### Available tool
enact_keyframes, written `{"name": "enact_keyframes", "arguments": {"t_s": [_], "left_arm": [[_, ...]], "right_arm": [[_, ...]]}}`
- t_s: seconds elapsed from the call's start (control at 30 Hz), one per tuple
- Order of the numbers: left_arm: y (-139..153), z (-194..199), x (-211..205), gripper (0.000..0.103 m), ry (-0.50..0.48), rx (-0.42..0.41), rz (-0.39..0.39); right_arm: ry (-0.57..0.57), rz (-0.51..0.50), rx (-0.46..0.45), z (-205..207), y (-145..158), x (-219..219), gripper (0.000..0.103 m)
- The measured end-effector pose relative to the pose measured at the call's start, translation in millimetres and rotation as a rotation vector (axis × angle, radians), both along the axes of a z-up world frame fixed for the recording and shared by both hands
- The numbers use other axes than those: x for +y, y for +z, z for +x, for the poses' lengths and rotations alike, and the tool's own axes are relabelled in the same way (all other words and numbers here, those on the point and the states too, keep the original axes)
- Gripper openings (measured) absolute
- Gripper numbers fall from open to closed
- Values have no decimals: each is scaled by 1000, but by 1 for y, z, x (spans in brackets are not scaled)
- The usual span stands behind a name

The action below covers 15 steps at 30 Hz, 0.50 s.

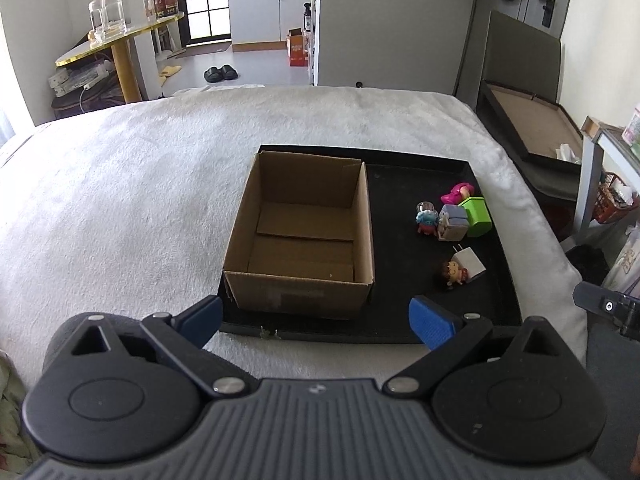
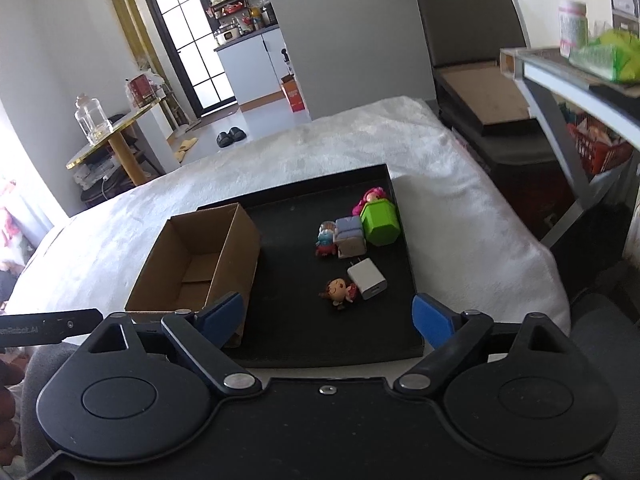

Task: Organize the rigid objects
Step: 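Move the right gripper down to the doll figurine and close on it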

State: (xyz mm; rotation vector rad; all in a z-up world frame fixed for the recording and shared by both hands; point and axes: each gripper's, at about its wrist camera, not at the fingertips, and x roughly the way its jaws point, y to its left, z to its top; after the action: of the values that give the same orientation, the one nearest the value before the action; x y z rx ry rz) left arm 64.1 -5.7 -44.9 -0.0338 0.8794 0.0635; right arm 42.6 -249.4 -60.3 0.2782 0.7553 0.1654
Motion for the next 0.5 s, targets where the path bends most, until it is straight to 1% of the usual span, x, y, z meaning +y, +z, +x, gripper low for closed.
{"name": "enact_keyframes", "arguments": {"t_s": [0.13, 0.33, 0.5], "left_arm": [[-4, 9, -6, 100, 0, 9, 27], [-7, 22, -16, 100, -15, 16, 53], [-14, 36, -25, 96, -26, 35, 71]], "right_arm": [[13, 6, 2, 5, -5, -1, 87], [29, 32, 36, 20, -16, -3, 78], [39, 54, 57, 34, -24, -6, 75]]}}
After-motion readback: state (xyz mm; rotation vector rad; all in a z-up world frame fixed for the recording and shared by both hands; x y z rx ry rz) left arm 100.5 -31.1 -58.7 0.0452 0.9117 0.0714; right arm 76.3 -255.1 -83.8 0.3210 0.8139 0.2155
